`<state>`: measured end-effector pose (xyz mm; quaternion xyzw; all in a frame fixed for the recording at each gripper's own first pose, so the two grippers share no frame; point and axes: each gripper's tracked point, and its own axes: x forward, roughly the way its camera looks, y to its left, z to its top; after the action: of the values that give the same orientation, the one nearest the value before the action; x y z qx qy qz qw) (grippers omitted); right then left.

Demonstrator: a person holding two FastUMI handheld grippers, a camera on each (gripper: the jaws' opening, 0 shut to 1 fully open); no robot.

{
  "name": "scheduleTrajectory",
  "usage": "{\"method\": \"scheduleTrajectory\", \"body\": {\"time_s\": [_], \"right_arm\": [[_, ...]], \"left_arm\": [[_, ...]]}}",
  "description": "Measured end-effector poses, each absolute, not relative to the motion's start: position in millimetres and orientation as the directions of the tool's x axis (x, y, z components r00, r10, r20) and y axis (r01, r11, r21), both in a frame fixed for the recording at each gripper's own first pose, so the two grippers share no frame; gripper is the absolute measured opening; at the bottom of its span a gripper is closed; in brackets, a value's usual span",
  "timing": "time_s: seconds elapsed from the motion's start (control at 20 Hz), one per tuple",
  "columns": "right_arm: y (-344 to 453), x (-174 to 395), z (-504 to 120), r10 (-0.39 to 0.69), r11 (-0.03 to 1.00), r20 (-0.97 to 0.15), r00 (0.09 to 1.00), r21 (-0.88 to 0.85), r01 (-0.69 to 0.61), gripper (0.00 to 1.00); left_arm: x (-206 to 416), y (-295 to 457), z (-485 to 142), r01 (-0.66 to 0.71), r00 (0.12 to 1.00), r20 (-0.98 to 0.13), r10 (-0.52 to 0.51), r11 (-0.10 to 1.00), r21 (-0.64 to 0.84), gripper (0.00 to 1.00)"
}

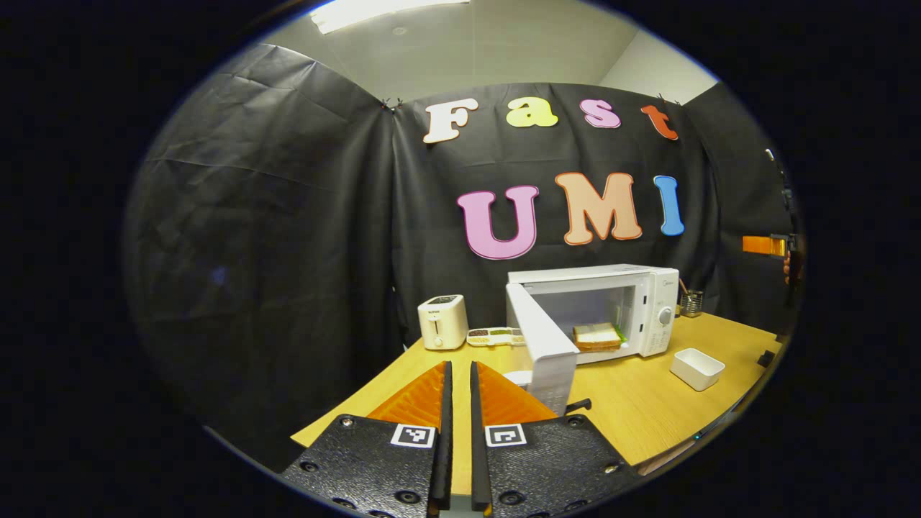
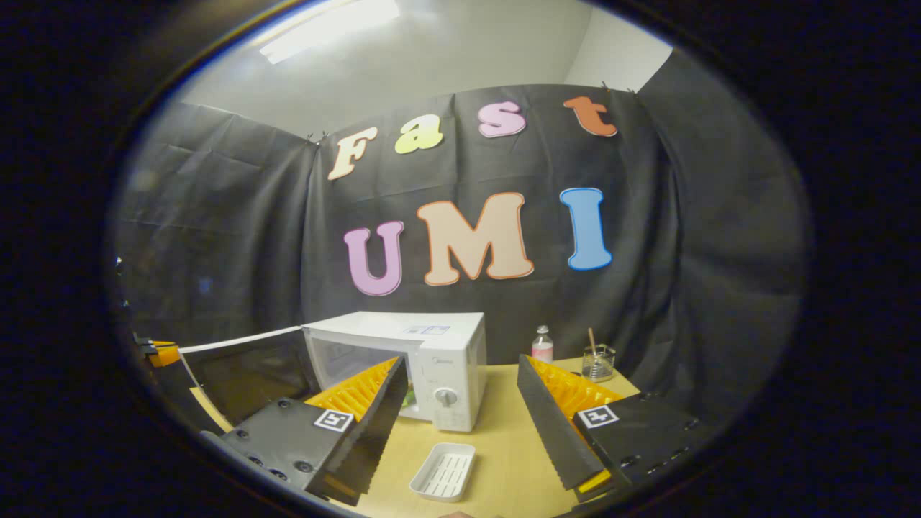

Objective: Open the microwave oven with the left hand, put the food in, and close the microwave oven.

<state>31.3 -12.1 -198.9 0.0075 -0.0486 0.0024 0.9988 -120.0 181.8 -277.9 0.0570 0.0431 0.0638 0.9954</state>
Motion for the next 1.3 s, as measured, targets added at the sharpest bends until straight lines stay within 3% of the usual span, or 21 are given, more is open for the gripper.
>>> {"method": "scheduleTrajectory", "body": {"time_s": [0.05,0.35,0.4,0.45,0.6,0.65,0.7,0.8,0.9,0.95,1.05,1.1,1.15,1.3], "right_arm": [[-20.5,26.5,-191.3,-0.020,1.000,0.114,0.993,0.011,0.019,0.96],[-60.4,8.8,-167.3,-0.097,0.995,0.146,0.985,0.032,0.093,0.96],[-67.5,6.9,-166.1,-0.108,0.994,0.146,0.983,0.026,0.106,0.92],[-73.2,5.9,-163.2,-0.123,0.992,0.150,0.981,0.027,0.120,0.96],[-82.0,8.9,-155.8,-0.138,0.990,0.151,0.979,0.060,0.130,0.96],[-87.8,11.6,-154.6,-0.150,0.987,0.152,0.977,0.072,0.140,0.91],[-91.9,14.6,-152.1,-0.157,0.986,0.156,0.975,0.074,0.147,0.96],[-97.4,15.7,-154.2,-0.162,0.986,0.152,0.975,0.069,0.153,0.96],[-94.6,21.0,-151.9,-0.160,0.986,0.158,0.974,0.064,0.152,0.91],[-91.1,25.0,-150.2,-0.154,0.988,0.165,0.974,0.061,0.145,0.96],[-75.9,34.6,-149.5,-0.116,0.992,0.176,0.978,0.059,0.107,0.92],[-65.6,39.5,-149.7,-0.086,0.995,0.175,0.981,0.059,0.077,0.96],[-55.0,44.5,-150.9,-0.053,0.997,0.174,0.983,0.056,0.044,0.92],[-37.7,62.5,-157.2,0.005,0.999,0.158,0.987,0.040,-0.011,0.92]], "left_arm": [[-117.9,176.5,-278.2,-0.109,0.990,-0.081,0.119,0.987,0.118,0.11],[-115.0,156.6,-278.1,-0.082,0.994,-0.066,0.092,0.987,0.141,0.06],[-114.1,152.6,-277.6,-0.075,0.994,-0.065,0.085,0.988,0.134,0.03],[-114.4,146.2,-278.3,-0.065,0.995,-0.065,0.073,0.990,0.125,0.03],[-114.2,125.4,-279.4,-0.020,0.997,-0.071,0.026,0.996,0.092,0.03],[-113.2,118.2,-280.3,-0.001,0.997,-0.073,0.007,0.997,0.081,0.03],[-112.6,109.4,-280.5,0.019,0.997,-0.074,-0.014,0.997,0.071,0.03],[-108.8,91.1,-281.5,0.059,0.996,-0.074,-0.055,0.997,0.049,0.02],[-105.6,73.1,-282.9,0.095,0.993,-0.076,-0.092,0.995,0.034,0.07],[-102.6,63.3,-283.9,0.108,0.991,-0.080,-0.106,0.994,0.025,0.03],[-95.9,44.5,-285.1,0.131,0.987,-0.090,-0.130,0.991,0.005,0.04],[-92.8,35.6,-286.1,0.141,0.985,-0.098,-0.141,0.990,-0.007,0.05],[-90.4,27.0,-286.8,0.150,0.983,-0.104,-0.151,0.989,-0.019,0.05],[-79.2,0.6,-289.6,0.171,0.977,-0.118,-0.176,0.984,-0.047,0.05]]}}
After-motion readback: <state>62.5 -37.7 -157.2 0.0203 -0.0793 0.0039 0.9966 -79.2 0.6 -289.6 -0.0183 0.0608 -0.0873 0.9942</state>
